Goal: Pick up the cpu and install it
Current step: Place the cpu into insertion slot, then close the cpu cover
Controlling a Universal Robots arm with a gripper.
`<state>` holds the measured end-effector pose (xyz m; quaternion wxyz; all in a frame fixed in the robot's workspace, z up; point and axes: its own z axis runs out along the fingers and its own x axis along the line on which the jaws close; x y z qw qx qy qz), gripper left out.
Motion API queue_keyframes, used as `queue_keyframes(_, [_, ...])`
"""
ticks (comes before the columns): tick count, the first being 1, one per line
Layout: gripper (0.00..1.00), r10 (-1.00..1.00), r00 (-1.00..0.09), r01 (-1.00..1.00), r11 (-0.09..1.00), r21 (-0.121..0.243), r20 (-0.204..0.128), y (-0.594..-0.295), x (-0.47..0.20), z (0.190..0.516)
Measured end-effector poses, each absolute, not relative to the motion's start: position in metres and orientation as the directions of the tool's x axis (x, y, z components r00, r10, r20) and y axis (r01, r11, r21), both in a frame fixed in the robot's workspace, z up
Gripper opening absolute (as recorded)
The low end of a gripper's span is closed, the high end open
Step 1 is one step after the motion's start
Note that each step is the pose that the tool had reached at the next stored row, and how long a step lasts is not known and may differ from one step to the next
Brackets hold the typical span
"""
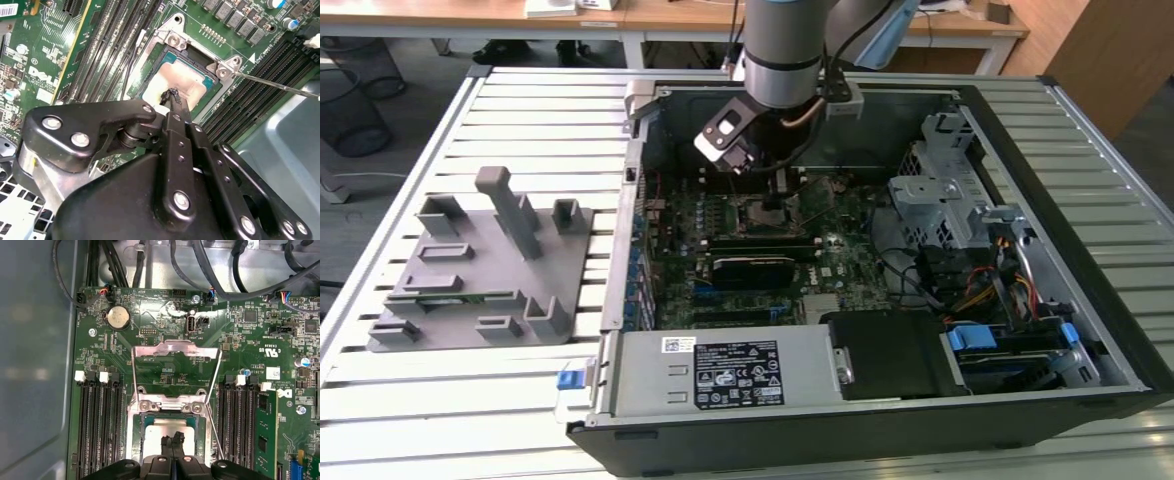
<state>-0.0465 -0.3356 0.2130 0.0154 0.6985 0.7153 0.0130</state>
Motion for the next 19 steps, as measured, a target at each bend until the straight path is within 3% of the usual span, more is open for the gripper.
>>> queue_keyframes(19, [0.11, 1.0, -0.024, 0.999, 0.024, 0.04, -0.005, -0.3356, -0.0467, 0.2183])
